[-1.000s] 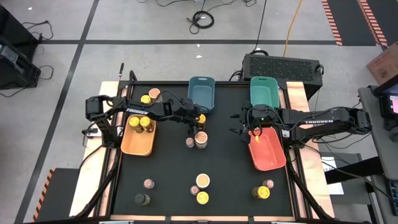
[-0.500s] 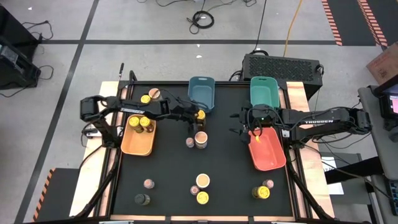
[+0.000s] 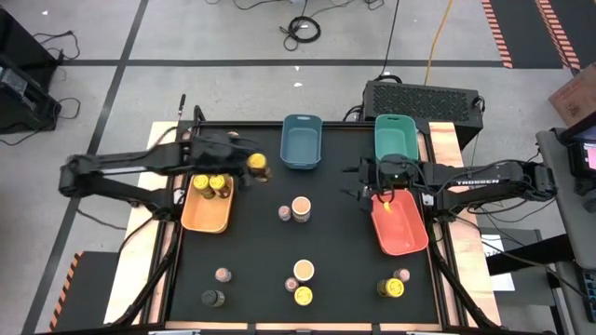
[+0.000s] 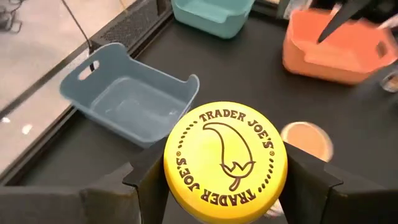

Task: Sort spices by type
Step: Put the yellow seasoning can into the yellow bin

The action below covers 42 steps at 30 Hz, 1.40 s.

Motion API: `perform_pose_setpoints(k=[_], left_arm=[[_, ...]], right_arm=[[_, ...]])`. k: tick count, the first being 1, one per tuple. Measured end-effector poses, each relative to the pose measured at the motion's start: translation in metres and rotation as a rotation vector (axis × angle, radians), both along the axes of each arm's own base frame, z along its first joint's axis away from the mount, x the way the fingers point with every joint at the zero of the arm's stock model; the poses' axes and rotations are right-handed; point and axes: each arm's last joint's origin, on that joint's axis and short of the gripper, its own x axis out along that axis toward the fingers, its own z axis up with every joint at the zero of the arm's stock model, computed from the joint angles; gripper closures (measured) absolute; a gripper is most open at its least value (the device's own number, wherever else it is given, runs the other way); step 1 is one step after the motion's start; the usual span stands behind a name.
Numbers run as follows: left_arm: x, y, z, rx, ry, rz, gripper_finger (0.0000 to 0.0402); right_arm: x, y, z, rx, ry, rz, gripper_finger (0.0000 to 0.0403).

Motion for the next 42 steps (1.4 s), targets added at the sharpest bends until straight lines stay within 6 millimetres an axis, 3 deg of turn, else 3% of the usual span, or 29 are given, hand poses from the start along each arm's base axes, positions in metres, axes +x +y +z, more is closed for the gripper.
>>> perform_pose_setpoints(k=[7, 16, 23, 35, 42], left_arm=[[-0.047, -0.034, 0.001, -0.185, 0.123, 0.054, 0.0167], [-0.059, -0.061, -0.024, -0.185, 0.247, 0.074, 0.0167], [-0.066, -0.063, -0.048, -0.17, 0.314, 0.134, 0.0167], [-0.08, -0.06, -0.051, -0.176, 0.408, 0.17, 0.0167], [-0.083, -0.059, -0.078, -0.155, 0.479, 0.18, 0.0167]], right_arm=[[0.003, 0.0, 0.007, -0.006, -0.079, 0.0, 0.0115], [0.004, -0.001, 0.011, -0.001, -0.122, -0.004, 0.0115], [0.004, 0.0, 0.01, 0.016, -0.115, -0.005, 0.0115], [0.002, 0.0, 0.005, 0.03, -0.06, -0.009, 0.0115], [0.001, 0.0, 0.004, 0.036, -0.047, -0.011, 0.0115]])
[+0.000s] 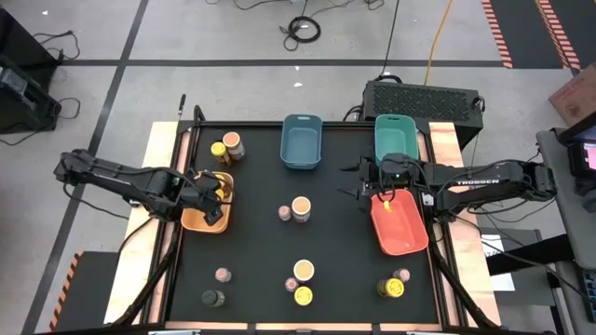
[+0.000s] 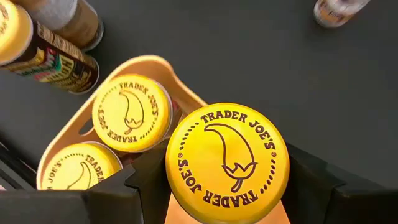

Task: Sort spices by type
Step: Put the yellow seasoning can into the yellow bin

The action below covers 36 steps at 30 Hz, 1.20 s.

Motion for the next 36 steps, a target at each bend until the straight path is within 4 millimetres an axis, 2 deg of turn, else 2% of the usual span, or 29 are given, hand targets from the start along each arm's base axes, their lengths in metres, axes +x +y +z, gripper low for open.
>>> perform_pose_setpoints(k=[3, 13, 19, 31, 36], left_arm=[[-0.001, 0.0, -0.007, 0.003, 0.006, -0.003, 0.0167], [0.0, 0.0, -0.009, 0.034, 0.02, -0.075, 0.0167], [-0.002, 0.0, -0.027, 0.038, 0.042, -0.095, 0.0167], [0.002, 0.001, -0.025, 0.089, -0.002, -0.098, 0.0167], [0.002, 0.001, -0.025, 0.098, -0.005, -0.09, 0.0138]], right_arm=[[0.0, 0.0, 0.0, 0.015, 0.0, -0.005, 0.0115], [0.0, 0.0, -0.001, 0.02, 0.003, -0.006, 0.0115], [0.0, 0.0, -0.001, 0.019, 0.003, -0.006, 0.0115], [0.0, 0.0, 0.001, 0.011, -0.013, -0.004, 0.0115], [0.0, 0.0, 0.001, 0.011, -0.013, -0.004, 0.0115]])
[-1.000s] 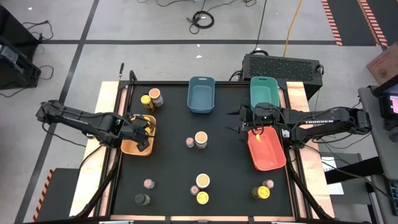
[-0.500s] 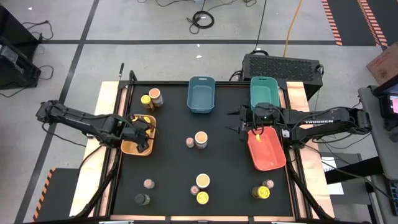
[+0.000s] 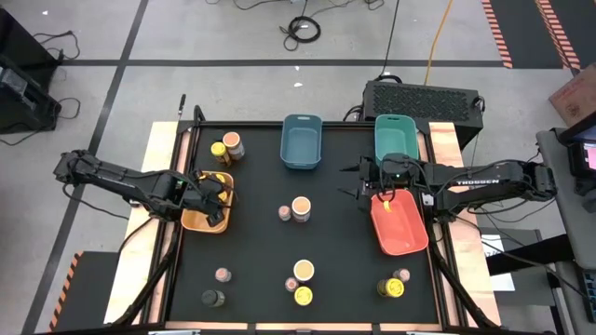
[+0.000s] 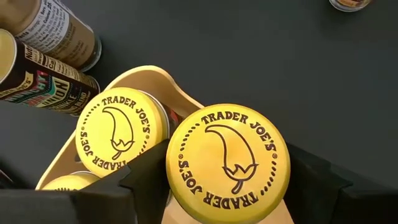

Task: Sort spices by type
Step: Put the yellow seasoning can into the yellow bin

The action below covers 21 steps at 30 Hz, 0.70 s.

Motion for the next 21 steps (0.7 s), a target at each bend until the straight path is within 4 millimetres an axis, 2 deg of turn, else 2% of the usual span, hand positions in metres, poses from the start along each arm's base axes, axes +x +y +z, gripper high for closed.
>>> perform_pose_setpoints(k=[18, 21], left_arm=[[-0.0001, -0.0001, 0.0004, -0.011, -0.002, 0.011, 0.0124], [0.0019, -0.0006, 0.008, -0.017, -0.022, 0.002, 0.0123]], right_arm=[[0.0, 0.0, -0.0001, 0.0, 0.0, 0.0, 0.0115], [0.0002, 0.0, 0.0005, -0.002, -0.008, 0.0, 0.0115]])
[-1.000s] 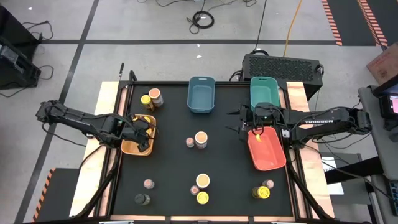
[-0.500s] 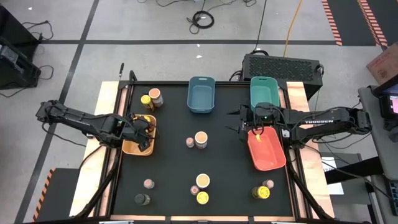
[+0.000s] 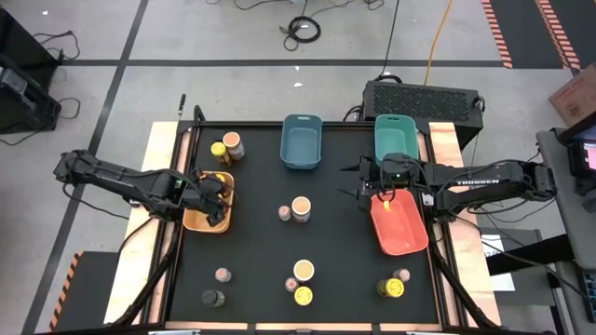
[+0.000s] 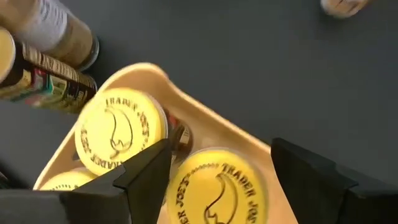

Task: Sort spices by type
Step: Put the yellow seasoning can into the yellow bin

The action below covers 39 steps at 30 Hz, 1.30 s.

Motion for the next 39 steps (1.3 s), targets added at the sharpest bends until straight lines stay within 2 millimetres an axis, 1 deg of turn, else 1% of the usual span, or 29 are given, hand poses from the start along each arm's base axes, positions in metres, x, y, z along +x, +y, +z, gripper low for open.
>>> perform_pose_setpoints(k=[4, 11, 13, 16, 18, 20, 23, 26, 29, 31, 35, 39], left_arm=[[0.005, -0.001, 0.023, 0.012, -0.051, -0.051, 0.0123], [0.012, -0.002, 0.073, 0.036, -0.202, -0.125, 0.0123], [0.015, -0.003, 0.083, 0.057, -0.262, -0.142, 0.0123], [0.026, -0.005, 0.092, 0.115, -0.393, -0.212, 0.0123], [0.035, -0.007, 0.093, 0.155, -0.477, -0.288, 0.0123], [0.043, -0.01, 0.092, 0.195, -0.55, -0.374, 0.0123], [0.052, -0.014, 0.091, 0.239, -0.688, -0.485, 0.0123], [0.06, -0.019, 0.085, 0.27, -0.866, -0.609, 0.0123], [0.065, -0.023, 0.072, 0.274, -0.99, -0.696, 0.0123], [0.068, -0.025, 0.065, 0.263, -1.039, -0.725, 0.0123], [0.077, -0.03, 0.05, 0.23, -1.06, -0.788, 0.0123], [0.089, -0.04, 0.043, 0.22, -1.089, -0.811, 0.0123]], right_arm=[[0.0, 0.0, 0.001, -0.001, -0.008, 0.0, 0.0115], [0.0, 0.0, 0.001, -0.018, -0.01, 0.006, 0.0115], [0.0, 0.0, 0.001, -0.041, -0.006, 0.015, 0.0115], [0.0, 0.0, 0.001, -0.082, 0.005, 0.03, 0.0115], [0.0, 0.0, 0.001, -0.07, 0.0, 0.026, 0.0115], [0.001, 0.0, 0.005, -0.011, -0.009, 0.011, 0.0115], [0.004, 0.004, 0.019, 0.086, 0.005, 0.093, 0.0115], [0.005, 0.016, 0.033, 0.164, 0.047, 0.152, 0.0115], [0.005, 0.032, 0.047, 0.196, 0.077, 0.168, 0.0117], [0.004, 0.042, 0.054, 0.194, 0.093, 0.15, 0.012], [0.009, 0.063, 0.061, 0.218, 0.137, 0.116, 0.0131], [0.025, 0.088, 0.062, 0.273, 0.173, 0.125, 0.0146]])
